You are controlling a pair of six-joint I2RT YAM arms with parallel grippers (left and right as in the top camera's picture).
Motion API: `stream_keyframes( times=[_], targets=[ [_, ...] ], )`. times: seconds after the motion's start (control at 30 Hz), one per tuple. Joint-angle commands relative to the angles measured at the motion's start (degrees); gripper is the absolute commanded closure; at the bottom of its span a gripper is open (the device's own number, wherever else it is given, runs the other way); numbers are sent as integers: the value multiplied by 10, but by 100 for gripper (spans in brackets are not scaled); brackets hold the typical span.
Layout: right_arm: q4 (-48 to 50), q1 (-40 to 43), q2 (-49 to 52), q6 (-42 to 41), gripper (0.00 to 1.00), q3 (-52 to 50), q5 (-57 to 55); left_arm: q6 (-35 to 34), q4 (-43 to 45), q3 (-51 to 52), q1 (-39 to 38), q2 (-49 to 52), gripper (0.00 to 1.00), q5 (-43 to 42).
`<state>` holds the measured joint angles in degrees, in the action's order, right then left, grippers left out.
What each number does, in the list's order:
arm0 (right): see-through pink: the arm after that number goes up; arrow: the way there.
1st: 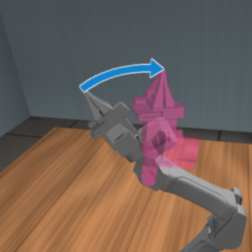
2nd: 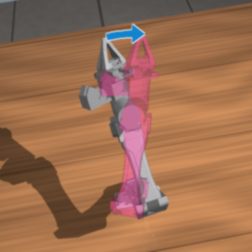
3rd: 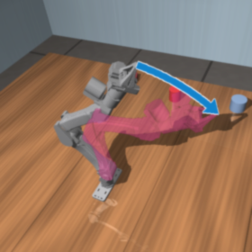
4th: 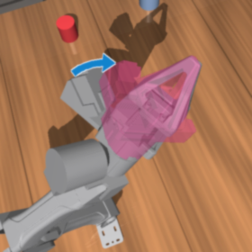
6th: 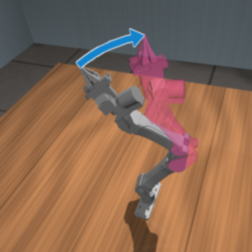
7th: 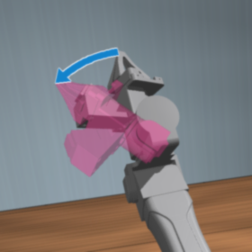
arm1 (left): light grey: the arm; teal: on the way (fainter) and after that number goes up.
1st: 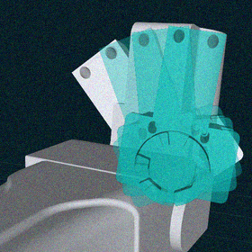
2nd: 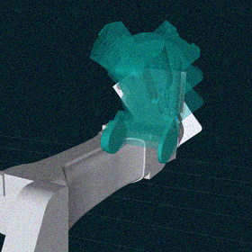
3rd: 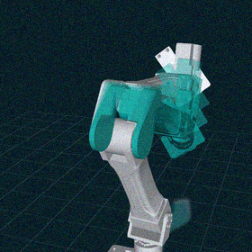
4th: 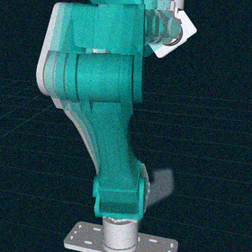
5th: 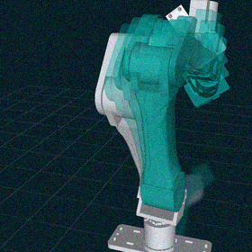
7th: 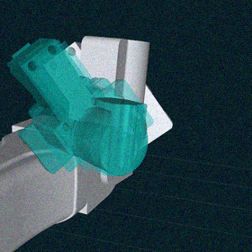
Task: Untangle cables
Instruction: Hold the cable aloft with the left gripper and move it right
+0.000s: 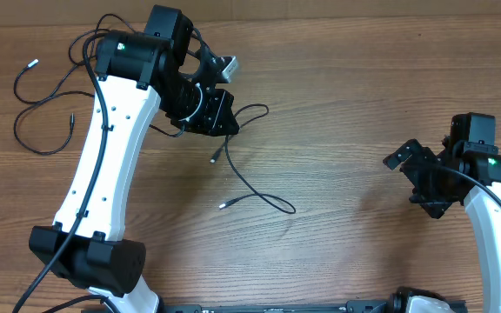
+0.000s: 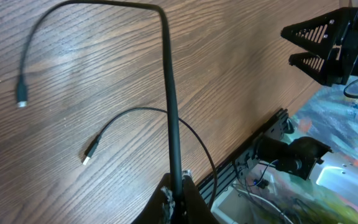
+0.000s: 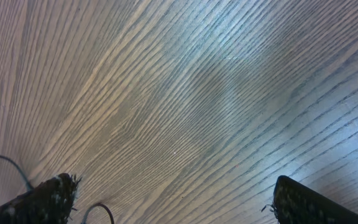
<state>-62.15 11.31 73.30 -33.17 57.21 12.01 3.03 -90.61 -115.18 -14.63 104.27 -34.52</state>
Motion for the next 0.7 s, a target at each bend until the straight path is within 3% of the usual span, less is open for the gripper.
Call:
stream_keyframes(
  times=[0.0,0.47,0.67],
  targets=[
    [3,2,-3,2,0,13,-4,-2,1,-5,8,2,96,10],
    [3,2,-3,2,0,13,-4,-197,-12,-5,64,2,96,25],
    [3,2,-3,2,0,13,-4,-202,-34,-5,63,2,96,25]
  ],
)
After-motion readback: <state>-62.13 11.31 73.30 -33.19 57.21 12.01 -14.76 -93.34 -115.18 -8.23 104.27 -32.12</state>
